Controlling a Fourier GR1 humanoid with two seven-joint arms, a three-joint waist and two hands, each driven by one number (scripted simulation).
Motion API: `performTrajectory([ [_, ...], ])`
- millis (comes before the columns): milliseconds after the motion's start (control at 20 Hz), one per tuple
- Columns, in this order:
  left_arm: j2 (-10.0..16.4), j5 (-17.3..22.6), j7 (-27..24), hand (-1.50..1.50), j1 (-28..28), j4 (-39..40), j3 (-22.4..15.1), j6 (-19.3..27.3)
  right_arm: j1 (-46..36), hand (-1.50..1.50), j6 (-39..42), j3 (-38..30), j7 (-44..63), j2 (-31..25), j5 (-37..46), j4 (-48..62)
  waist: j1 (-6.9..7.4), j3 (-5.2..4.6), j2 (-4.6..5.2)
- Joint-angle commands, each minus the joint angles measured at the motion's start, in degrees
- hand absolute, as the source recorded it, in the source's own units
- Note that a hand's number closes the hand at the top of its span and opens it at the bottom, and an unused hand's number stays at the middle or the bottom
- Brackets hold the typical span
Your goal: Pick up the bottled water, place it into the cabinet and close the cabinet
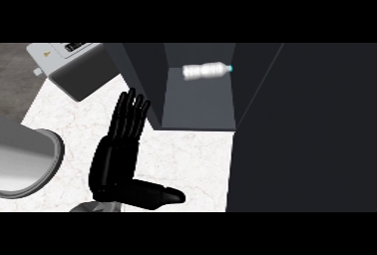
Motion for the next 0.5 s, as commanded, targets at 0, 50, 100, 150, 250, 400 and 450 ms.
performTrajectory([
  [0, 4.0, -0.9, 2.9, -1.5, 9.8, -12.9, -3.7, -0.1, 0.6, -1.5, 2.7, 1.6, -0.1, -4.0, 2.9, -0.7, -0.23, -0.02, 0.05],
  [50, 3.3, -1.0, 2.0, -1.5, 11.9, -14.1, -5.1, 0.1, 0.8, 1.5, 3.5, 1.7, -0.2, -5.1, 3.4, -1.3, -0.43, -0.03, 0.1],
  [100, 3.0, -1.7, 1.2, -1.5, 13.1, -16.2, -5.3, 1.1, -2.0, 1.5, 3.4, 2.2, 1.5, -4.4, 3.8, 1.6, -0.21, -0.03, 0.22],
  [150, 4.1, -2.5, -0.9, -1.5, 16.5, -17.7, -6.2, 0.7, -0.3, 1.5, 4.3, 4.2, 3.5, -6.0, 4.0, -0.8, -0.04, -0.06, 0.14],
  [250, 6.2, -0.1, 0.0, -1.5, 19.5, -21.1, -4.5, -0.4, -1.5, 1.5, 5.6, 6.0, 3.9, -7.3, 6.6, -0.4, 0.02, -0.08, 0.17],
  [400, 9.7, -0.1, -1.9, -1.5, 26.1, -26.3, -2.3, -0.8, 0.8, 1.5, 8.3, 8.4, 2.0, -11.1, 8.6, -3.7, 0.03, -0.07, -0.08],
  [450, 9.2, 2.8, -3.0, -1.5, 22.5, -22.3, 1.7, -3.2, -1.1, 1.5, 10.0, 7.5, 4.8, -12.5, 6.5, -6.3, -0.55, -0.1, 0.3],
])
